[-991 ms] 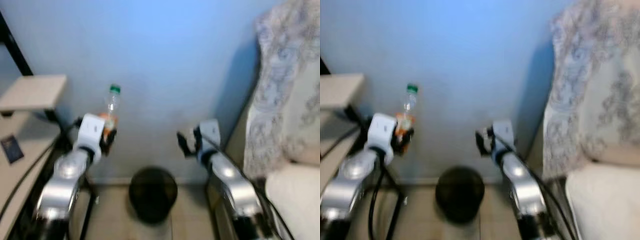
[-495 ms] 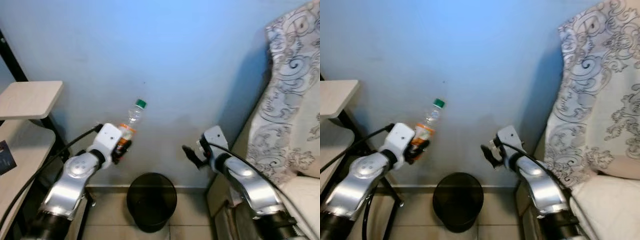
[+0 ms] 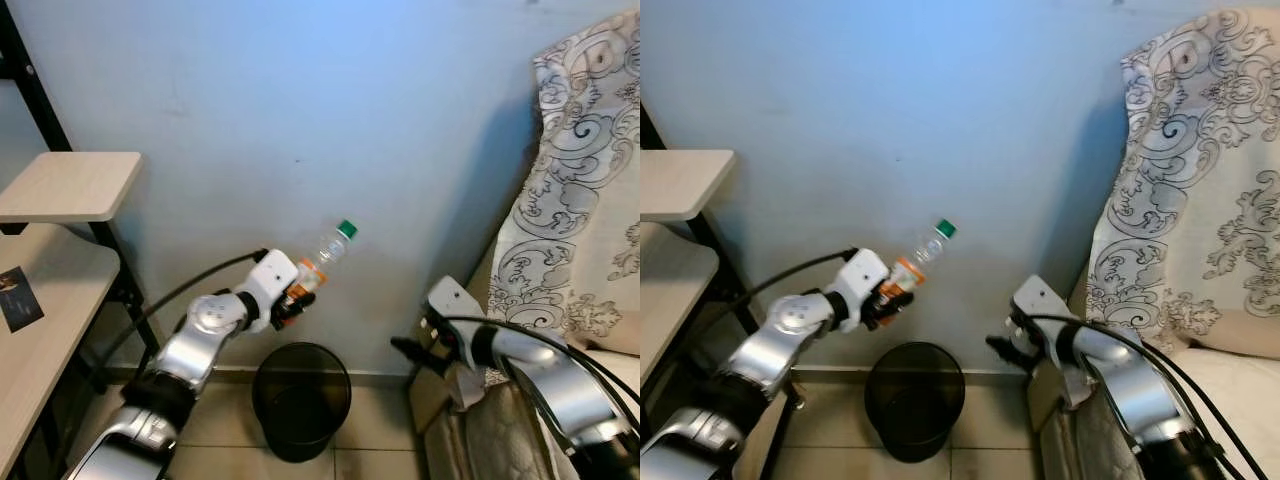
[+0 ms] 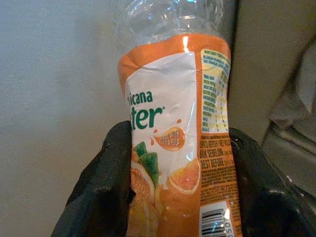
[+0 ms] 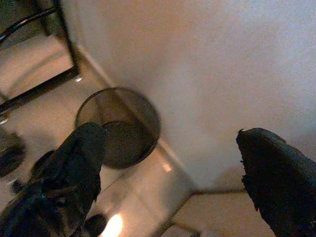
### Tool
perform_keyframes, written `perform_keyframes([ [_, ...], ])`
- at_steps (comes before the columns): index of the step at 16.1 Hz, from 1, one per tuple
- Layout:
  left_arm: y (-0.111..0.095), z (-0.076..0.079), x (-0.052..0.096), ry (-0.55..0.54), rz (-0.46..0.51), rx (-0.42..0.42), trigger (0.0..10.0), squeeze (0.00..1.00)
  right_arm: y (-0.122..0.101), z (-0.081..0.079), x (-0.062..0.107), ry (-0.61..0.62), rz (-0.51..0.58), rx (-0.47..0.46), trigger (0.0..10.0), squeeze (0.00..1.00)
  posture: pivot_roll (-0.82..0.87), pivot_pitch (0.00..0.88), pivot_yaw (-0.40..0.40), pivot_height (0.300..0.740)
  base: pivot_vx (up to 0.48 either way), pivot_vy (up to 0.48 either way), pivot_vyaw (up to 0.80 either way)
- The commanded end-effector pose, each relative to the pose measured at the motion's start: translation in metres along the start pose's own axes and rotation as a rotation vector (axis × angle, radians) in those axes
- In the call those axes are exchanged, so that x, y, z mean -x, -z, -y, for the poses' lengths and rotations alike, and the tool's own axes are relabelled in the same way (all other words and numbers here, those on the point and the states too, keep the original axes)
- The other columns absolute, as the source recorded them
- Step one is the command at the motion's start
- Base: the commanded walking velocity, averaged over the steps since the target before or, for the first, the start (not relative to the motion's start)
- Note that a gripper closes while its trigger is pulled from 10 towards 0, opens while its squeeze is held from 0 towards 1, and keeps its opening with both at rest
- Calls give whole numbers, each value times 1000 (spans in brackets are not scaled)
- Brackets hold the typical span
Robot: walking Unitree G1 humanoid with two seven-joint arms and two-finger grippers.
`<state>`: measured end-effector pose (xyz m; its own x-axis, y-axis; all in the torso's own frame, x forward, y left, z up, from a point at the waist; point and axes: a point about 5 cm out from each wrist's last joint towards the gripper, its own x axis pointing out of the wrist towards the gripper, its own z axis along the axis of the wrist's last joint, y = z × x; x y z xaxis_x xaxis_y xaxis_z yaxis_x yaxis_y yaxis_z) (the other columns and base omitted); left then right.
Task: Clean up the room
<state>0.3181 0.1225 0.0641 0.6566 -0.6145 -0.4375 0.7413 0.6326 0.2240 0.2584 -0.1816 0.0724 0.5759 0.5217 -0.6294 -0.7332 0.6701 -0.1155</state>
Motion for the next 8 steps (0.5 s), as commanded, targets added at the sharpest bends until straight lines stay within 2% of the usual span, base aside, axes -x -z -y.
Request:
perform_keyframes([
  [1, -9, 5, -12, 38, 17, -55, 10000, 0, 0, 3, 11, -25, -13, 10, 10000, 0, -76, 0, -52, 740, 0, 0, 0],
  [4, -5, 15, -23, 104, -30, -169, 10000, 0, -2, 6, 19, -45, -9, 30, 10000, 0, -92, 0, -58, 740, 0, 0, 0],
  [6, -2, 14, -25, 77, -54, -221, 10000, 0, -3, 7, 20, -41, -14, 26, 10000, 0, -92, 0, -58, 740, 0, 0, 0],
  [8, -1, 14, -26, 85, -55, -222, 10000, 0, -3, 5, 20, -47, -10, 17, 10000, 0, -90, 0, -59, 740, 0, 0, 0],
])
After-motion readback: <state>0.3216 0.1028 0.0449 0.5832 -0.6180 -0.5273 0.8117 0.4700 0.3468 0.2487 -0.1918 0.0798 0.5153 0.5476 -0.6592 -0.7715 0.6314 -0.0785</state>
